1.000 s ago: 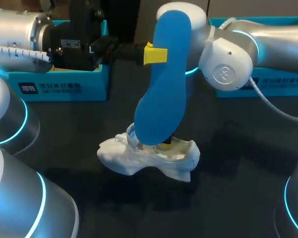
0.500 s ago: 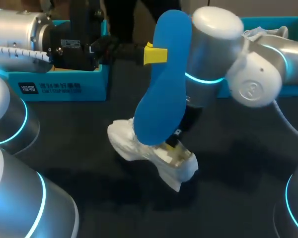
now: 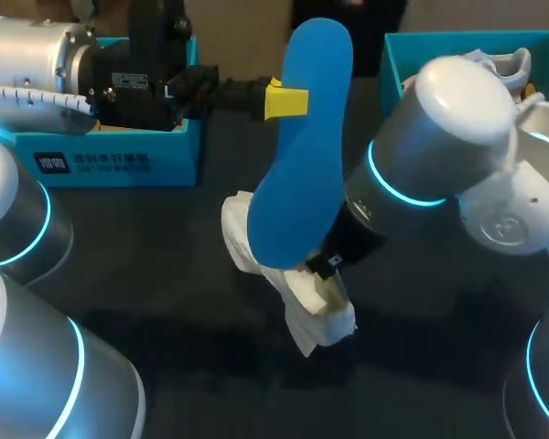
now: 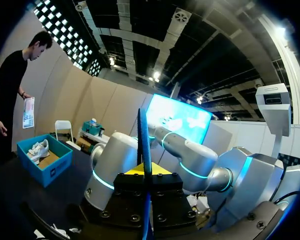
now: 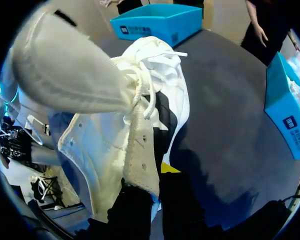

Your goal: Take the shoe out of the shoebox, open the shoe tongue, remove and reinsert the insole, then place the shoe into the shoebox

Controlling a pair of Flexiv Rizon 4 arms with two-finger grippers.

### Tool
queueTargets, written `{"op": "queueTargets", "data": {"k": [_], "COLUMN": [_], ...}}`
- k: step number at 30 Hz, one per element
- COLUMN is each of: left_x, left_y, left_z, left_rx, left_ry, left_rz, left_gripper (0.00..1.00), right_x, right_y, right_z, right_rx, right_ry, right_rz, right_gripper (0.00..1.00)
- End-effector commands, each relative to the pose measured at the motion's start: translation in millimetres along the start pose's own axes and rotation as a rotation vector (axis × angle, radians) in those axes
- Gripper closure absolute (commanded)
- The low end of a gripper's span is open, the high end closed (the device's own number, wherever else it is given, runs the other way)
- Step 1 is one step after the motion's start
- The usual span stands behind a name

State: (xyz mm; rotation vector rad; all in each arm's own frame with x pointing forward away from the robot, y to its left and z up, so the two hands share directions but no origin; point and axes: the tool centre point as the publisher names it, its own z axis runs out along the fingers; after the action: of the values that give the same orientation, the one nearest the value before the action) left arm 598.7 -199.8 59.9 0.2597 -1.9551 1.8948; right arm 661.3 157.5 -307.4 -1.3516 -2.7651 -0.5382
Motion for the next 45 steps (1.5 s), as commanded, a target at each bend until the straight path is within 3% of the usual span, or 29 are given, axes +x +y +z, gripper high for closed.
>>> {"op": "queueTargets", "data": {"k": [1, 13, 27, 45], "left_x": [-0.6, -0.6, -0.6, -0.6], "left_y": [0.0, 0.0, 0.0, 0.0], "left_z": [1.2, 1.2, 1.2, 1.2], "left_rx": [0.001, 0.001, 0.001, 0.001], "left_ry": [0.001, 0.001, 0.001, 0.001], "left_rz": [0.000, 0.000, 0.000, 0.000], "left_gripper": [1.00, 1.00, 1.00, 1.00], "right_x": [-3.7, -11.4, 6.4, 1.7], "right_y": [-5.4, -14.4, -26.9, -43.7], "right_z": [1.9, 4.8, 19.4, 45.0], "right_rx": [-0.090, -0.034, 0.059, 0.030], "right_ry": [0.028, -0.059, -0.056, -0.033], "right_rz": [0.097, 0.456, 0.505, 0.591], "right_gripper": [1.00, 1.00, 1.00, 1.00]}}
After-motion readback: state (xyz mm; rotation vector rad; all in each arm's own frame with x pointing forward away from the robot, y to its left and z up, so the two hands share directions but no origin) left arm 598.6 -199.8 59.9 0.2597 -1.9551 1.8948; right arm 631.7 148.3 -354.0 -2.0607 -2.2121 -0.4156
